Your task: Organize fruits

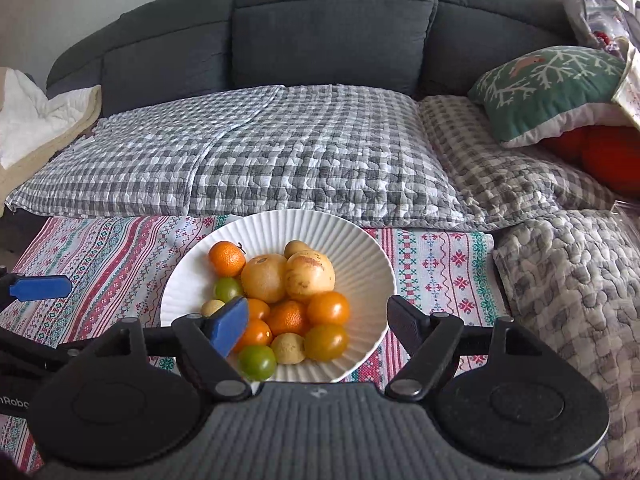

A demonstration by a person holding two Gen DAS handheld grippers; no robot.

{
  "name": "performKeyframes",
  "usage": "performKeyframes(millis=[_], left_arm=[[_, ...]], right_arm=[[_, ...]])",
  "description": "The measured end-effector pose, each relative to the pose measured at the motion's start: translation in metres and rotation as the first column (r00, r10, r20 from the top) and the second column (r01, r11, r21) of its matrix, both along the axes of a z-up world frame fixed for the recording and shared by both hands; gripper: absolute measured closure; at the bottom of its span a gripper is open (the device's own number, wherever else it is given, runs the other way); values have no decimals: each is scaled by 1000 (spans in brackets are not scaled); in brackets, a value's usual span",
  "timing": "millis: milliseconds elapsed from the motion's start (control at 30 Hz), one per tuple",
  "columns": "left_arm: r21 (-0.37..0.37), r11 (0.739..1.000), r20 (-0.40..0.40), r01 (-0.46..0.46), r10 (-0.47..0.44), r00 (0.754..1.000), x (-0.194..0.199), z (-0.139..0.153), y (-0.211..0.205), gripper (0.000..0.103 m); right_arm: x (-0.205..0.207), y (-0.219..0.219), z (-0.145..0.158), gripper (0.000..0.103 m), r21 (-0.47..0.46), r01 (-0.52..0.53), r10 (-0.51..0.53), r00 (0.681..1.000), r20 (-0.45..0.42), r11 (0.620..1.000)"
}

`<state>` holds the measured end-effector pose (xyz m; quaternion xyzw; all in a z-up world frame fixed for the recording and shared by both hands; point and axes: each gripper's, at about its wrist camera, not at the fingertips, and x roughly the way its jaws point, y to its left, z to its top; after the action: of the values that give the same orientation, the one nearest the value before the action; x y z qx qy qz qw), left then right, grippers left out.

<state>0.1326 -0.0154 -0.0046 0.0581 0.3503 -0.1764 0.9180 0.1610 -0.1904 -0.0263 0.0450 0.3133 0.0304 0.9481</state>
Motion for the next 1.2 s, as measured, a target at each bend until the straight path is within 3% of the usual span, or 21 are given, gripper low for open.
performKeyframes(millis=[167,467,633,867,1200], left_arm=[[25,998,-23,-53,54,998,-26,-3,10,8],[69,986,-102,-150,157,982,-62,-2,20,8],[101,978,-96,-182,191,977,-81,4,22,8],[107,970,-97,-220,230,968,-98,12,27,8],[117,970,-115,-214,227,967,-99,8,26,8]], right_arm=[[-31,1,-5,26,-7,64,-64,998,-27,998],[-76,14,-6,12,-18,131,-132,988,-77,991],[-98,23,-10,1,-23,160,-161,983,-88,987],[-110,35,-15,0,-74,149,-158,980,-125,986],[-108,31,-24,0,-27,191,-192,964,-181,981]])
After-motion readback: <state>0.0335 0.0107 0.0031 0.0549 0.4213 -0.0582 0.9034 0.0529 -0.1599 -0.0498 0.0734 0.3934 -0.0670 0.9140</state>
